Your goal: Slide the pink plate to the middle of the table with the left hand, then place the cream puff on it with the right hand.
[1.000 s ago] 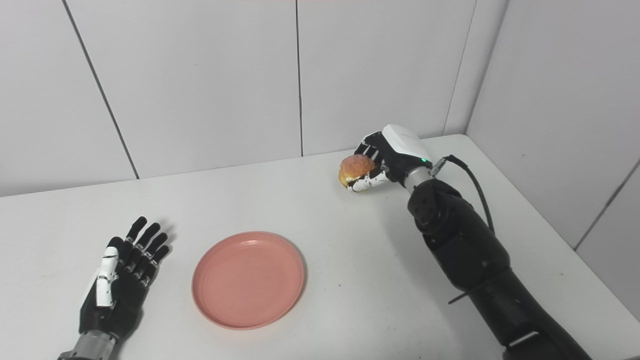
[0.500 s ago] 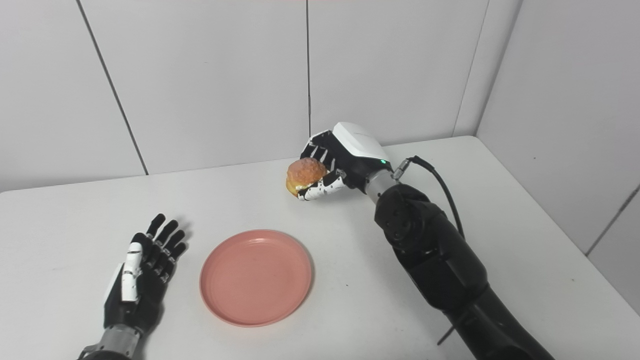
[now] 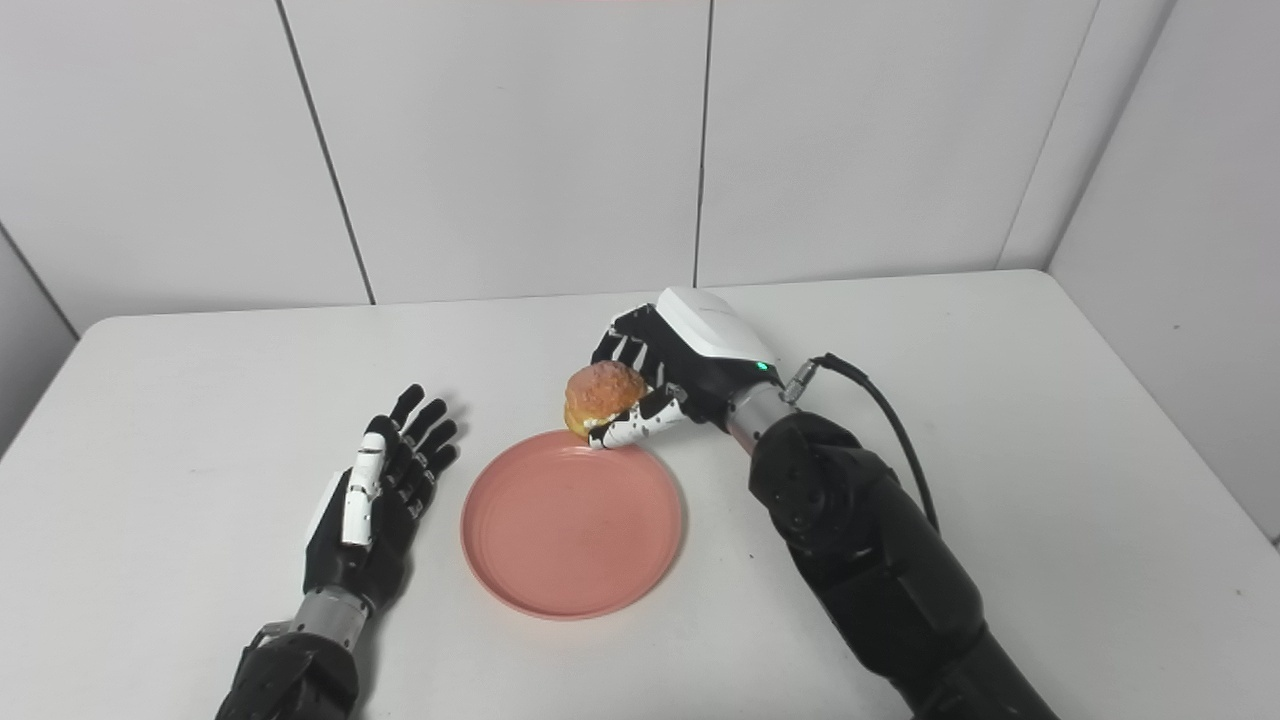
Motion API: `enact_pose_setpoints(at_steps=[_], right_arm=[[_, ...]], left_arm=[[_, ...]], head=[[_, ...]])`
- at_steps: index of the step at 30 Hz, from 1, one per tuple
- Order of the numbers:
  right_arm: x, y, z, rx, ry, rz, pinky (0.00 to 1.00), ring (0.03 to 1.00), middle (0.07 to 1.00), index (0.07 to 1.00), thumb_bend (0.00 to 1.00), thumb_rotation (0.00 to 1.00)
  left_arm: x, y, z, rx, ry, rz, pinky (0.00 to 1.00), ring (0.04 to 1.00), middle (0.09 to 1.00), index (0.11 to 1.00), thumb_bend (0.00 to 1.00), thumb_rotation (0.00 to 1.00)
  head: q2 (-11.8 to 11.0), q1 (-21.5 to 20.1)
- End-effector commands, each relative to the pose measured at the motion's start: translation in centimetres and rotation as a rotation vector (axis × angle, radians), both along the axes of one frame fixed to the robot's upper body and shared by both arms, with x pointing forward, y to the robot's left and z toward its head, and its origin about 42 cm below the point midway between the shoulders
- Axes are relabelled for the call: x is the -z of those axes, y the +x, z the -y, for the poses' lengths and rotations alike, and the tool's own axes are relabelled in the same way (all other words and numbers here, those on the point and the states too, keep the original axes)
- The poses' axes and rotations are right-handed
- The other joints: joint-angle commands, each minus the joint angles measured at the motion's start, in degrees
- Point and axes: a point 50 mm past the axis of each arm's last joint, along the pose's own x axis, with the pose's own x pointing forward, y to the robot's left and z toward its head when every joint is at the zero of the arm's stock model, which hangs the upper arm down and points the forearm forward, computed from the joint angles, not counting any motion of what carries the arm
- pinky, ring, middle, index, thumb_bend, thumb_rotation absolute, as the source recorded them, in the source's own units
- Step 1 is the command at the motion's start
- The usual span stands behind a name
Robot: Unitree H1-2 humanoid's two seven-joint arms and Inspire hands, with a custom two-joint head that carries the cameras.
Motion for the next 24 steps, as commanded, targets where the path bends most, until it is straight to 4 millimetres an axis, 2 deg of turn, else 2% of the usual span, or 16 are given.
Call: enact_pose_setpoints(at_steps=[1, 14, 24], right_arm=[[-1.6, 0.1, -1.2, -0.05, -0.005, 0.083, 0.32, 0.389, 0.462, 0.486, 0.51, 0.13], [1.4, -0.5, -4.2, -0.128, -0.101, 0.046, 0.31, 0.392, 0.477, 0.489, 0.51, 0.13], [2.6, -0.9, -5.5, -0.155, -0.159, 0.042, 0.26, 0.348, 0.448, 0.489, 0.51, 0.13]], left_arm=[[2.4, -1.2, 0.6, -0.001, 0.005, -0.138, 0.89, 0.886, 0.891, 0.89, 0.38, 1.0], [1.9, -1.0, 1.2, -0.004, 0.019, -0.141, 0.87, 0.878, 0.884, 0.884, 0.4, 1.0], [1.7, -1.0, 1.5, -0.003, 0.016, -0.144, 0.87, 0.878, 0.882, 0.882, 0.41, 1.0]], head=[[0.2, 0.3], [1.7, 2.1], [2.2, 2.4]])
